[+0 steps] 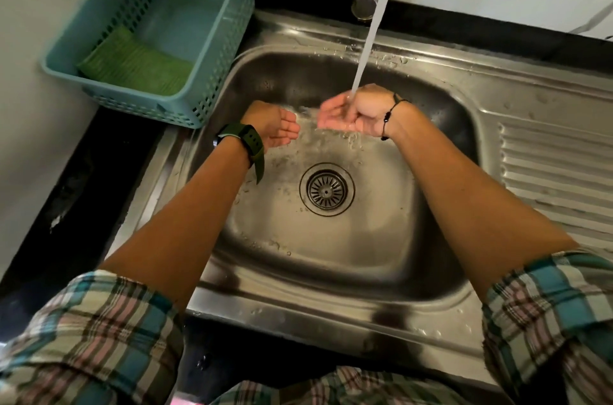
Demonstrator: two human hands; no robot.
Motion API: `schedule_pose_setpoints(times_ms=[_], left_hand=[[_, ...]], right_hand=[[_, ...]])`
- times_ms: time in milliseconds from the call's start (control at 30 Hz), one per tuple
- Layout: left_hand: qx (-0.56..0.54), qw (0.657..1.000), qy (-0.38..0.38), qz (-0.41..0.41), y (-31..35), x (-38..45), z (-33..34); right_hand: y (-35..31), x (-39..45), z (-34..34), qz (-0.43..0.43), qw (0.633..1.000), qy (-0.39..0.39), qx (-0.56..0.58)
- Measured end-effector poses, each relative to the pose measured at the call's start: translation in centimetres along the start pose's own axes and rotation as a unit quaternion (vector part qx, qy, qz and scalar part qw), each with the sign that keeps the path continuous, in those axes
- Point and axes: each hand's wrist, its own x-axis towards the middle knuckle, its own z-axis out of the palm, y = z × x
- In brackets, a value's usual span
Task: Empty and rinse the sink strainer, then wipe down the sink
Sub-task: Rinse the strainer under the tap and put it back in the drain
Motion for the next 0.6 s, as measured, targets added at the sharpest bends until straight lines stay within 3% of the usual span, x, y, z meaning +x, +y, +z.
schedule_pose_setpoints(times_ms=[67,133,300,400,500,600], left_hand=[[-0.002,1.0,-0.003,0.003,0.2,0.0,0.1],[-0.009,1.0,-0.015,0.007,0.6,0.0,0.5],[-0.025,0.998,-0.057,0.015,1.2,-0.4,2.2],[-0.052,0.993,-0.1,0.02,2.4,-0.5,3.4],[-0.061,0.99,-0.119,0.036,3.6,-0.8,4.6],[-0.037,0.991,-0.121,0.038,3.9,-1.0,5.5]], right_hand=[[-0.1,-0.7,-0.6,0.03,0.993,-0.034,-0.105],[-0.3,-0.8,-0.9,0.022,0.983,0.017,-0.18],[-0.4,-0.1,-0.8,-0.098,0.972,0.118,-0.177],[-2.8,0.7,-1.0,-0.252,0.911,0.241,-0.22],[-6.3,0.6,-1.3,-0.384,0.825,0.337,-0.241],[-9.2,0.3,-1.6,-0.418,0.744,0.394,-0.342]])
